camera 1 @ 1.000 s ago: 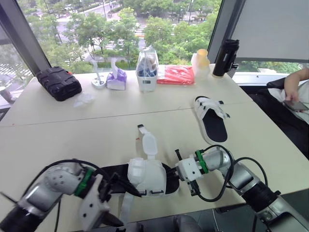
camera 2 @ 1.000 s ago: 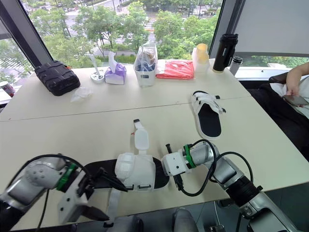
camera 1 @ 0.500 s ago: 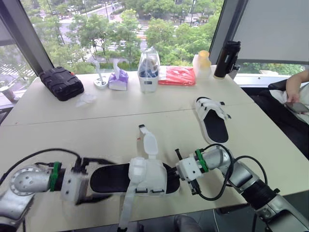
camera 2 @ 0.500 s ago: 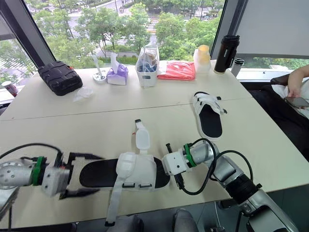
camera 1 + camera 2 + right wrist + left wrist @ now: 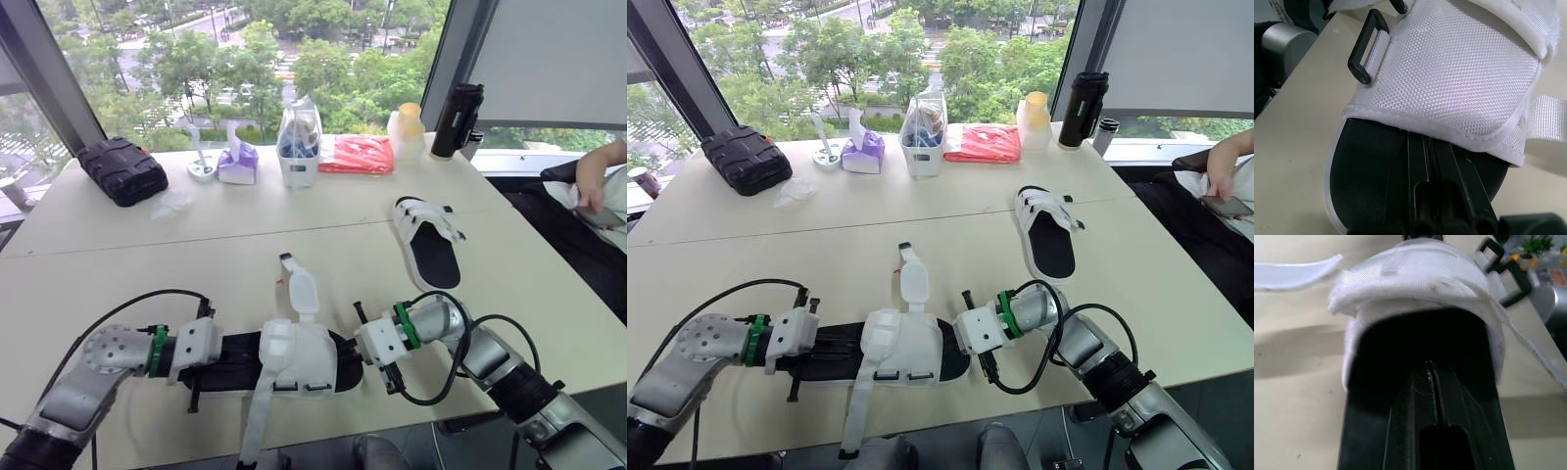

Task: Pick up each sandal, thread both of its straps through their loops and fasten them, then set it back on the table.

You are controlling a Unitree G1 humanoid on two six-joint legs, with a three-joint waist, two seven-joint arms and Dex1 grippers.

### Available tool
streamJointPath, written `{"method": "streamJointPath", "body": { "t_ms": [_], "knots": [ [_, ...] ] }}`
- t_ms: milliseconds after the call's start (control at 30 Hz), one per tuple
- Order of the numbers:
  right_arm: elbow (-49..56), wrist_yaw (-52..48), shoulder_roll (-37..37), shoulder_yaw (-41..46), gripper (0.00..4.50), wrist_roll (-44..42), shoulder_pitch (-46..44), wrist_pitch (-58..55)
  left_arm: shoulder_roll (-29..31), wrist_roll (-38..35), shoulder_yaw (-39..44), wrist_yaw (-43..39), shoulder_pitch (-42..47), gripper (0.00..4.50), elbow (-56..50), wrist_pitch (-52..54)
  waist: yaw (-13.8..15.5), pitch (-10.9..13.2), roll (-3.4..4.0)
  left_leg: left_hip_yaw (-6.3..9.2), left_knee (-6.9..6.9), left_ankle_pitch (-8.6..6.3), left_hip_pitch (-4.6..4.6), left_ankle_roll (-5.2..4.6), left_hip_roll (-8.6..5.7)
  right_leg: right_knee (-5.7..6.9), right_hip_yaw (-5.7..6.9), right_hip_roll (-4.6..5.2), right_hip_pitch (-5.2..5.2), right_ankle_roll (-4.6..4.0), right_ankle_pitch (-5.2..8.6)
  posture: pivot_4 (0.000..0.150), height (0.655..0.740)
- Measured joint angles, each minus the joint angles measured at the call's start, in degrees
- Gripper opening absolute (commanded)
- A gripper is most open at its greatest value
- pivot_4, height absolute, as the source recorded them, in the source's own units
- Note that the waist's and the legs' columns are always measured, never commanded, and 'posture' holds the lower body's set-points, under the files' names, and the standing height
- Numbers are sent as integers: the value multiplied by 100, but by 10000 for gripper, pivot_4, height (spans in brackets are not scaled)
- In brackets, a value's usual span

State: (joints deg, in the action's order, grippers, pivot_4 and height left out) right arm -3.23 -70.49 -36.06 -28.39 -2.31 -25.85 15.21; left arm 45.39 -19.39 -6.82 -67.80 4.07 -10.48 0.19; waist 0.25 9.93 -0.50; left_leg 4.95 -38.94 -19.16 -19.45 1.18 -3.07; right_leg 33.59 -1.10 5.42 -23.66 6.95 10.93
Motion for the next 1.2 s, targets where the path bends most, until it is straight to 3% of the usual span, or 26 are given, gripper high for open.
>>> {"method": "streamJointPath", "body": {
  "t_ms": [267,533,833,1200],
  "knots": [
    [-183,319,248,42,0,142,-232,-268,-897,399,-409,574,406,559,177,206,-106,9,10,-1,9,0,-8,1,-3,4,-1,-9,-20,-6,-8,1500,7400],
    [-696,452,361,198,0,220,-622,-266,-1108,638,-411,816,477,559,410,76,-95,10,12,-2,6,4,-74,7,-7,4,-1,-7,-86,-10,-16,1500,7400],
    [-1176,487,448,232,0,320,-1004,-229,-1301,828,-354,1118,887,559,974,-200,-89,12,15,-2,5,5,-81,10,-10,4,-1,-6,-90,-2,-22,1500,7400],
    [-757,188,243,608,0,132,-988,-1063,-1540,1076,-304,1608,1119,559,1394,-619,-89,20,29,-2,7,5,-94,10,-12,2,-1,-4,-102,5,-27,1500,7400]
  ]
}}
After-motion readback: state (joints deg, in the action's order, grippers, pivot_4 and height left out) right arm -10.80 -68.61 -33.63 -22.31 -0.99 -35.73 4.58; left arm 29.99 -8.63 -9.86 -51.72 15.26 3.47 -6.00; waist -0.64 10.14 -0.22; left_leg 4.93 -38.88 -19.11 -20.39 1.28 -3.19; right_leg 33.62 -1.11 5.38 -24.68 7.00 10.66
